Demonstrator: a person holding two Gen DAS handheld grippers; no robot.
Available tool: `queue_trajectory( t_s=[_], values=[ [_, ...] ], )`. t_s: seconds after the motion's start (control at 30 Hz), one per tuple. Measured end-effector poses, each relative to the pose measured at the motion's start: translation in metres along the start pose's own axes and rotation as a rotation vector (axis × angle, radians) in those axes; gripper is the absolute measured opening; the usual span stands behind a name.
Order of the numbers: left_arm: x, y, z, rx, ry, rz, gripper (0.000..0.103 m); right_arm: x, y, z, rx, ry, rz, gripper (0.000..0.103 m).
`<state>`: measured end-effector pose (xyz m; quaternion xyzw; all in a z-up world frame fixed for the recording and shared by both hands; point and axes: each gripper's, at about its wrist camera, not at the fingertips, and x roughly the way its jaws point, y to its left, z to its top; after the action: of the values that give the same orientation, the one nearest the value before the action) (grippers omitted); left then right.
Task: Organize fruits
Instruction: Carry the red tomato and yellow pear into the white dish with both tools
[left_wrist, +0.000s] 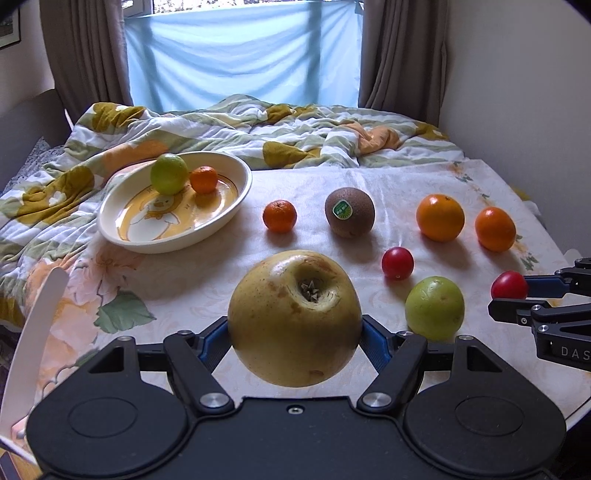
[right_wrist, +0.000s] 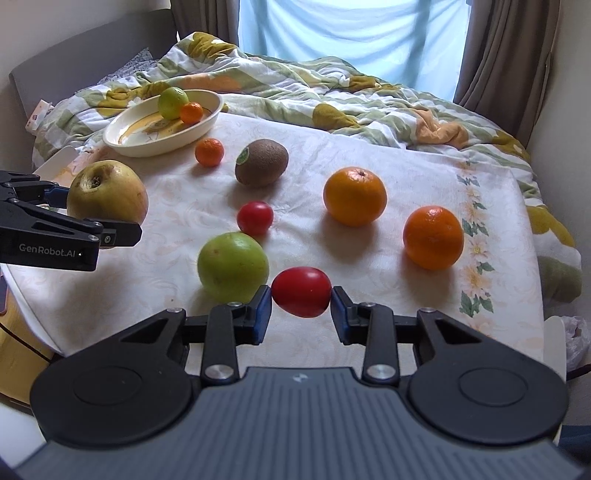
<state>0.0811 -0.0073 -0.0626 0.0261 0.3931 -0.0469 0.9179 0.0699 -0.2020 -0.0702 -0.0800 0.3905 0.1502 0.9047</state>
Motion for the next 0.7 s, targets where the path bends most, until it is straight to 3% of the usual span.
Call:
queue_trajectory(
  t_s=[0.37, 0.7],
  values=[
    [-0.048, 0.028, 0.007, -0.091, -0.033, 0.037, 0.077, -0.037, 0.014, 0.028, 0.007, -0.043, 0.011, 0.050],
    [-0.060, 0.079, 0.032, -0.139, -0.081, 0.085, 0.077, -0.052, 0.051, 0.079, -0.033, -0.119, 0.053, 0.050]
  ],
)
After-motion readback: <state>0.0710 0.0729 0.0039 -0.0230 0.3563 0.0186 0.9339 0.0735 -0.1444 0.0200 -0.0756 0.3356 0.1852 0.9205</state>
